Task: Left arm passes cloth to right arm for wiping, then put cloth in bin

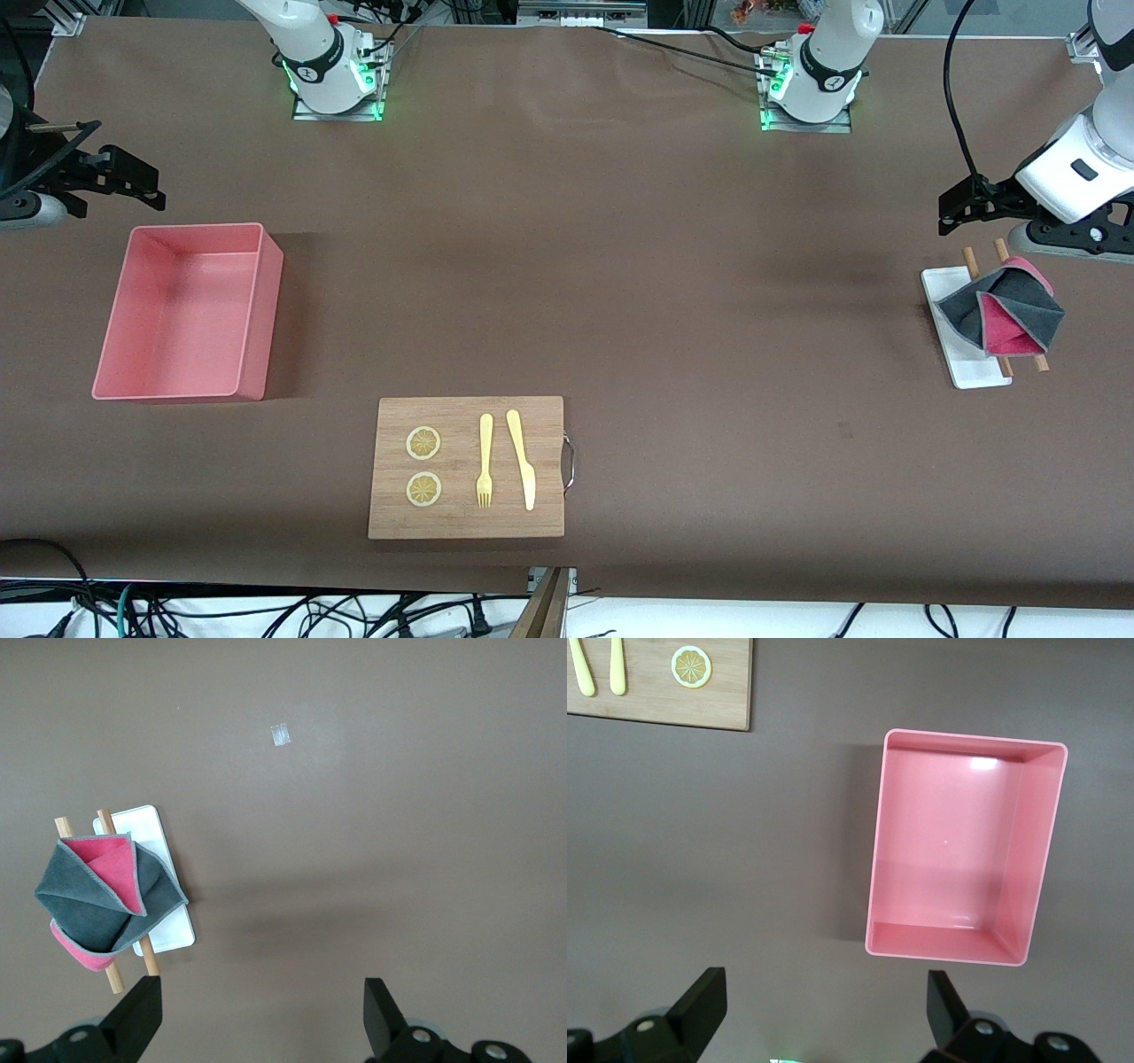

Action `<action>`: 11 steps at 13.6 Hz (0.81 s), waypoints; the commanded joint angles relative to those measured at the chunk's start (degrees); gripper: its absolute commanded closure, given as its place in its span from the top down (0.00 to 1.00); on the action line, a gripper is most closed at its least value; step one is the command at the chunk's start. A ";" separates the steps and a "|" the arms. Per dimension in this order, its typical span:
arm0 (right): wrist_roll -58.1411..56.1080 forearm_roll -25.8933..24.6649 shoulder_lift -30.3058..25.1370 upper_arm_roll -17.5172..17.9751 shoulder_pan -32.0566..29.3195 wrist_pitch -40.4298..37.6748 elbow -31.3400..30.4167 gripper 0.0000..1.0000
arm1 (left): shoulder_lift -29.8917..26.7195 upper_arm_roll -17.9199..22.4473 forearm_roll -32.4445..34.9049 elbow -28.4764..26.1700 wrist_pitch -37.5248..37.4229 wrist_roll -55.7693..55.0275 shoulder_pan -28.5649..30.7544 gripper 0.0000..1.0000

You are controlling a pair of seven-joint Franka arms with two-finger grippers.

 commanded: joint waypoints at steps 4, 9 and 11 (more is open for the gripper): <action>0.28 -0.15 -0.66 0.28 -0.33 0.42 -0.52 1.00 | -0.31 -0.18 -1.34 -0.30 -0.64 0.31 0.54 1.00; 0.28 -0.15 -0.40 0.28 -0.24 0.42 -0.43 1.00 | 1.26 0.08 -1.79 -0.21 -1.34 1.10 0.54 1.00; 0.28 -0.15 -0.40 0.28 -0.24 0.42 -0.52 1.00 | 2.32 0.17 -1.52 -0.12 -1.78 1.28 0.72 1.00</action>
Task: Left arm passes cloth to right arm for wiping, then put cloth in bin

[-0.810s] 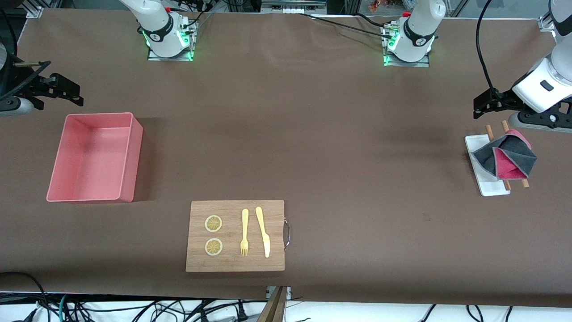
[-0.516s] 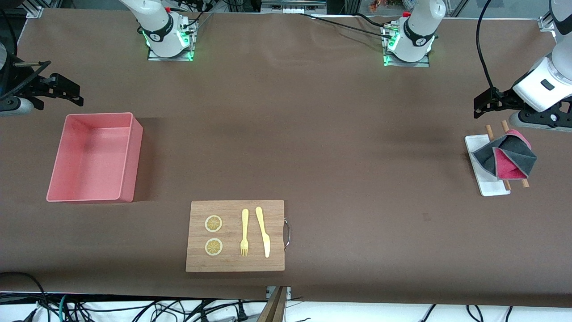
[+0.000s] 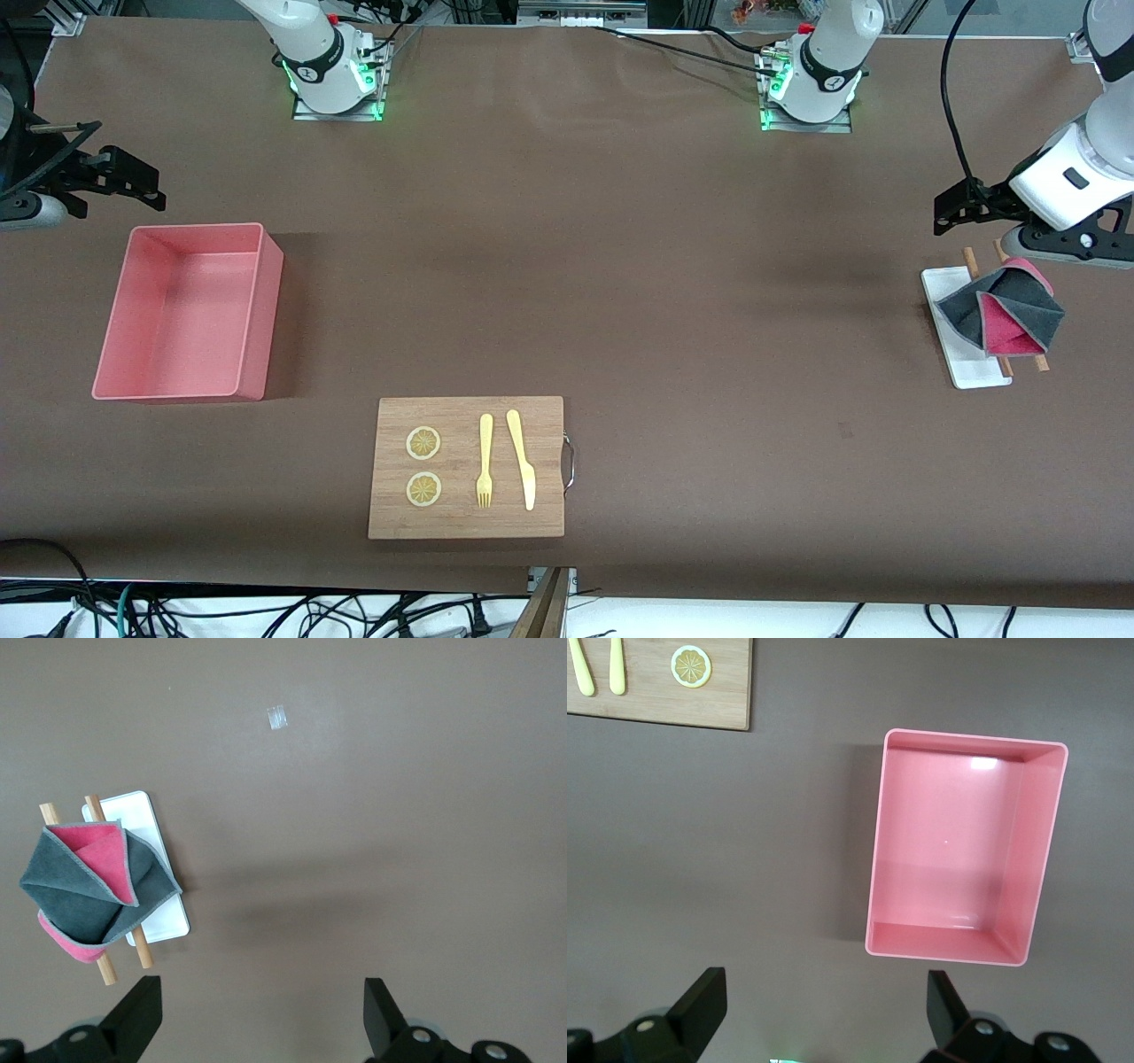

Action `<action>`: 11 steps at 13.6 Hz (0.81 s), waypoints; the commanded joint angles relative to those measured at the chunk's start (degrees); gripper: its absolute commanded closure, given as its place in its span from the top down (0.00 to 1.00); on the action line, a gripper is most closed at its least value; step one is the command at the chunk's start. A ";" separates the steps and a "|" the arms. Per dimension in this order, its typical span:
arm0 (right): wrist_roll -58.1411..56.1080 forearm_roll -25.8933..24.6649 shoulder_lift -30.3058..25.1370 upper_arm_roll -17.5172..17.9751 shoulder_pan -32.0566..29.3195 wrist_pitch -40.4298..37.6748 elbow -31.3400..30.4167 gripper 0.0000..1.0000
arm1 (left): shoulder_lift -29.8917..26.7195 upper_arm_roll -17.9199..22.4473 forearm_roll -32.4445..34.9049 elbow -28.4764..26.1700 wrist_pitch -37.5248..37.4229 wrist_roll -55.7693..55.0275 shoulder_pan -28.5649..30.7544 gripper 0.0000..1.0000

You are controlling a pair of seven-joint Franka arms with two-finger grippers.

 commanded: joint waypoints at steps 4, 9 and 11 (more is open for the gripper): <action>0.28 -0.15 -0.49 0.28 -0.24 0.40 -0.43 1.00 | 2.86 0.35 -0.71 0.21 -1.01 10.34 1.79 1.00; 0.28 -0.15 -0.49 0.28 -0.24 0.40 -0.52 1.00 | 7.16 0.43 4.28 0.21 -0.22 29.45 4.08 1.00; 0.28 -0.15 -0.49 0.28 -0.24 0.40 -0.43 1.00 | 9.09 0.43 6.49 -0.31 2.15 32.70 4.17 1.00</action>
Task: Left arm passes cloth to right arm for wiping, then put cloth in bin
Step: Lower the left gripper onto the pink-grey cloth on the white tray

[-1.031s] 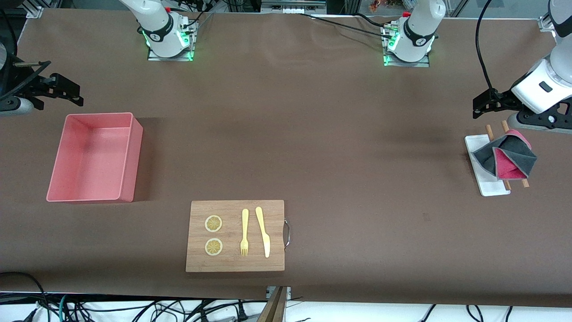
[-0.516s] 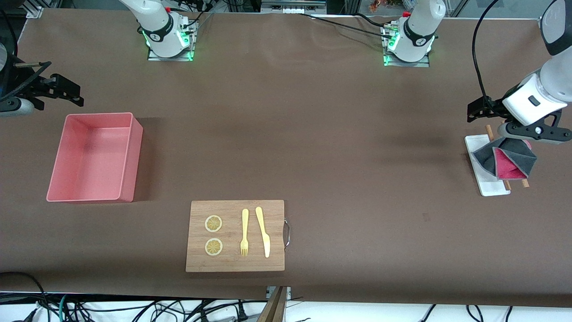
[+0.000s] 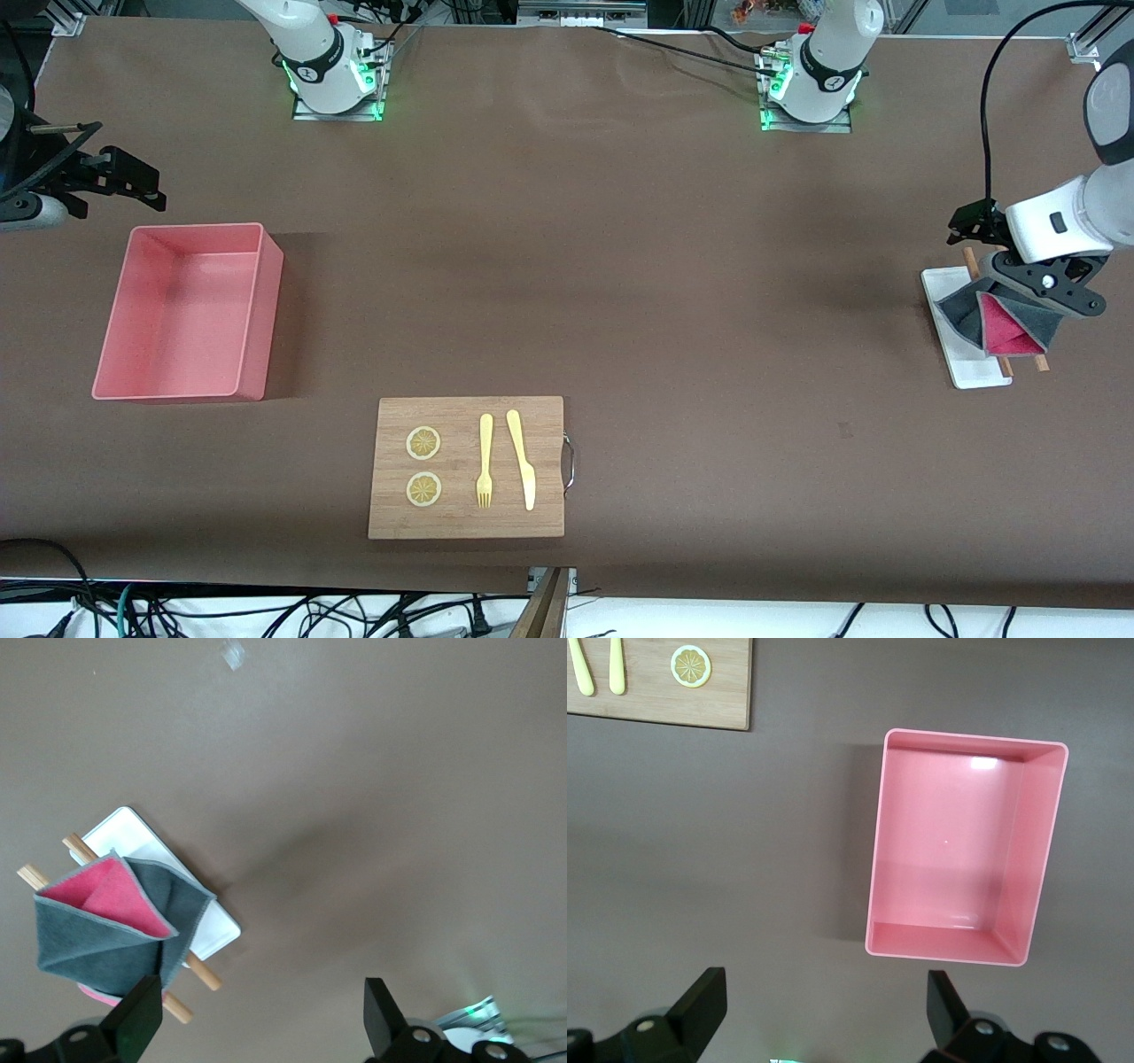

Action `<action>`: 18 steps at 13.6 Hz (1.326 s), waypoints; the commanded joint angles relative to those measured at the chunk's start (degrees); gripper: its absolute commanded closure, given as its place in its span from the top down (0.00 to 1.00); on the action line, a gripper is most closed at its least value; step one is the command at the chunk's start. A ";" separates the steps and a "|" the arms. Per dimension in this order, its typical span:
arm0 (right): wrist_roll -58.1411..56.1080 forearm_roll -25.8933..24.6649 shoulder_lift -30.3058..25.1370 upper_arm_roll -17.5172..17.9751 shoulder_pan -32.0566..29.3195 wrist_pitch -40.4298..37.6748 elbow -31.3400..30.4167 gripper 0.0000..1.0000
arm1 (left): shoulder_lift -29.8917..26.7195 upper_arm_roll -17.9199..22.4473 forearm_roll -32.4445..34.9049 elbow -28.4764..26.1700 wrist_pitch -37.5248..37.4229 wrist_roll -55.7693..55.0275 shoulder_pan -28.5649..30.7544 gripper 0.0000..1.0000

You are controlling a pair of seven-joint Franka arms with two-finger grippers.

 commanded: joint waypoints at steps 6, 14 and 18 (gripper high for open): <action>0.28 -0.15 -0.51 0.28 -0.24 0.38 -0.43 1.00 | 1.87 -0.18 4.22 -3.06 2.65 27.27 6.94 1.00; 0.28 -0.15 -0.51 0.28 -0.24 0.38 -0.43 1.00 | 4.58 -0.27 3.51 -14.23 17.42 48.57 15.83 0.98; 0.28 -0.15 -0.51 0.28 -0.24 0.38 -0.43 1.00 | 6.43 -0.27 3.43 -14.23 17.42 51.83 18.29 0.91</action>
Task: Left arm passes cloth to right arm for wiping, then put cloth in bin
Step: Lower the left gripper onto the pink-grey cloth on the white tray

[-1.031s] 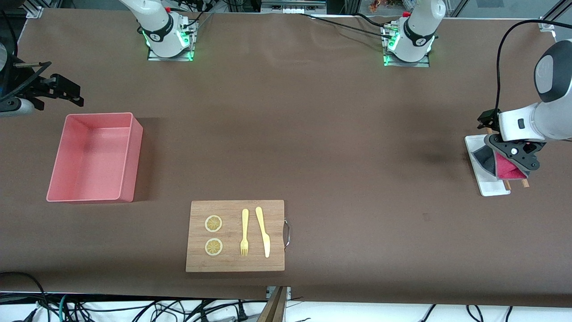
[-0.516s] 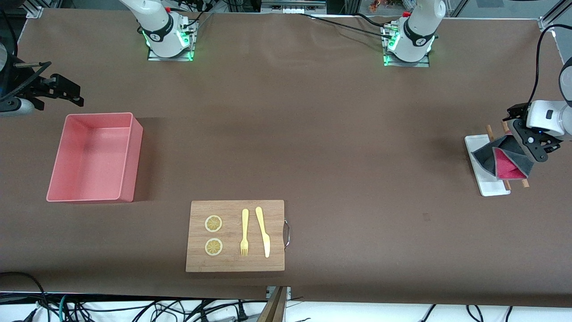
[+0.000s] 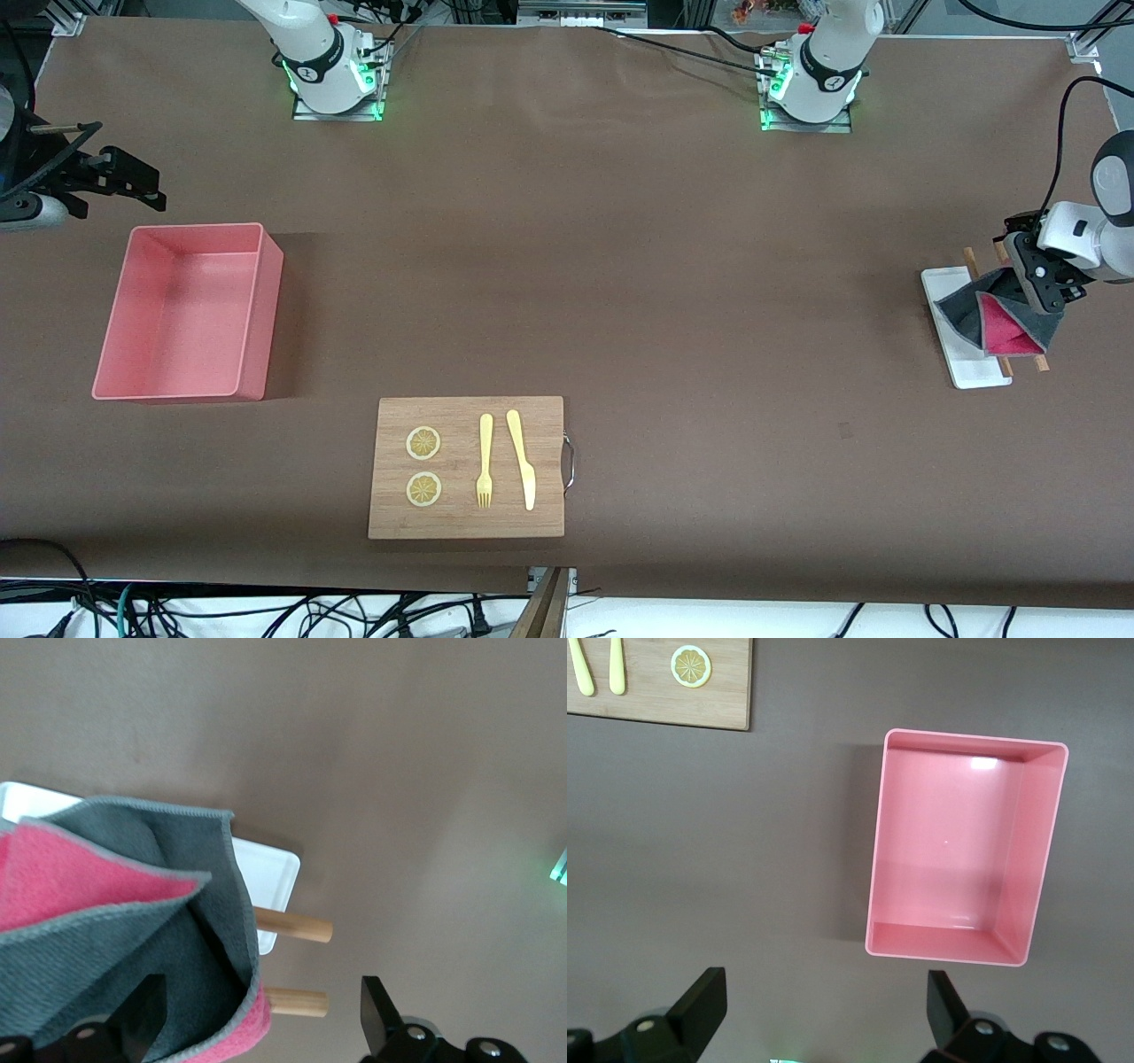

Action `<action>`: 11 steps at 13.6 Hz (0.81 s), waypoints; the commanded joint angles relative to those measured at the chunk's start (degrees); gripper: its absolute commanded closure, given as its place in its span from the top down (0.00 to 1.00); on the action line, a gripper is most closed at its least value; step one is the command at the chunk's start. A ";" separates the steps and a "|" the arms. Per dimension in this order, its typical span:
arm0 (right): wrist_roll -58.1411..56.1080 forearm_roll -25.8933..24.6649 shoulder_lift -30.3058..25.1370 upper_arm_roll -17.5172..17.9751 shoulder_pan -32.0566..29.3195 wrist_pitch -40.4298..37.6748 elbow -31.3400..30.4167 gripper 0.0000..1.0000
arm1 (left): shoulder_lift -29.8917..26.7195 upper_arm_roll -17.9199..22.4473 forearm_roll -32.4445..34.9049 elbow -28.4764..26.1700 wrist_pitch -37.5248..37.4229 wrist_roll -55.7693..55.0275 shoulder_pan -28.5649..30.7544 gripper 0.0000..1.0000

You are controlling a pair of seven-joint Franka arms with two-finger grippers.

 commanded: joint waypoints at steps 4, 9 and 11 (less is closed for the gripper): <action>0.28 -0.15 -0.52 0.27 -0.24 0.37 -0.43 1.00 | 1.63 -0.65 0.11 0.45 0.73 3.89 2.30 0.32; 0.28 -0.15 -0.52 0.27 -0.24 0.37 -0.43 1.00 | 1.54 -1.00 0.11 2.29 -0.06 3.89 1.86 0.00; 0.28 -0.15 -0.52 0.27 -0.24 0.37 -0.43 1.00 | 0.93 -2.40 -0.76 3.78 -1.90 3.80 1.77 0.00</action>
